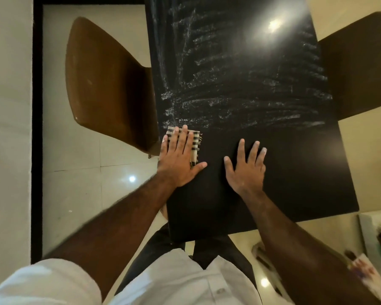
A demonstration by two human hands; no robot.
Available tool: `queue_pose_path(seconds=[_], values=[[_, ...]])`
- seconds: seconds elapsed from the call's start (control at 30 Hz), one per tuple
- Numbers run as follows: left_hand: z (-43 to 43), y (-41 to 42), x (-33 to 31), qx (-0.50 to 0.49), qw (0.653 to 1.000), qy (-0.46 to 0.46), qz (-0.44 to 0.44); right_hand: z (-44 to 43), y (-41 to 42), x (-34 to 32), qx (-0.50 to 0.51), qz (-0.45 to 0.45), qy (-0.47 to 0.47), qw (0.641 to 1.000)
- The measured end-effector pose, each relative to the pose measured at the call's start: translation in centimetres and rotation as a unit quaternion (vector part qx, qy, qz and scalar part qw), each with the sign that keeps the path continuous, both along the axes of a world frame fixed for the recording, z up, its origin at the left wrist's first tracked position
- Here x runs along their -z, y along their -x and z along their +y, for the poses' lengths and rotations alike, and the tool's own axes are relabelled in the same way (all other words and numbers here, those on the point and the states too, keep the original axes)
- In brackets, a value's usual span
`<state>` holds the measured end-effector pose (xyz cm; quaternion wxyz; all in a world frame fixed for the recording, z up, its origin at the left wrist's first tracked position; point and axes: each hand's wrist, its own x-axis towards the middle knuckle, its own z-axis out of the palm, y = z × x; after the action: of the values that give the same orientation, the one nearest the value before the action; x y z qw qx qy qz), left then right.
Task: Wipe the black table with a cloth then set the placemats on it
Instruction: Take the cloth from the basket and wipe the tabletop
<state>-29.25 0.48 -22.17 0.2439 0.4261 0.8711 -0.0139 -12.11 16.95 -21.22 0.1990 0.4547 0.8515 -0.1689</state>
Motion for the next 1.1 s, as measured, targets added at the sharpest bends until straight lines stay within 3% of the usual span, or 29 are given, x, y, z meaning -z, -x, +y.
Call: queue_pose_path(seconds=[0.27, 0.47, 0.73, 0.87, 1.1], values=[[-5.1, -2.3, 1.2, -0.066, 0.998, 0.001, 0.023, 0.5, -1.4, 1.5, -0.037, 0.013, -0.062, 0.997], [0.5, -0.5, 1.3, -0.111, 0.993, 0.011, 0.031, 1.2, -1.2, 1.4, -0.058, -0.007, -0.040, 0.998], [0.8, -4.2, 0.6, 0.023, 1.000, 0.001, -0.008, 1.5, -1.5, 1.1, -0.069, -0.004, -0.029, 0.997], [-1.1, -1.6, 0.8, -0.037, 0.999, 0.013, 0.018, 1.5, -1.4, 1.1, -0.069, 0.001, -0.032, 0.997], [2.8, 3.9, 0.7, -0.134, 0.990, 0.002, 0.036, 1.7, -1.3, 0.9, -0.067, -0.008, -0.024, 0.997]])
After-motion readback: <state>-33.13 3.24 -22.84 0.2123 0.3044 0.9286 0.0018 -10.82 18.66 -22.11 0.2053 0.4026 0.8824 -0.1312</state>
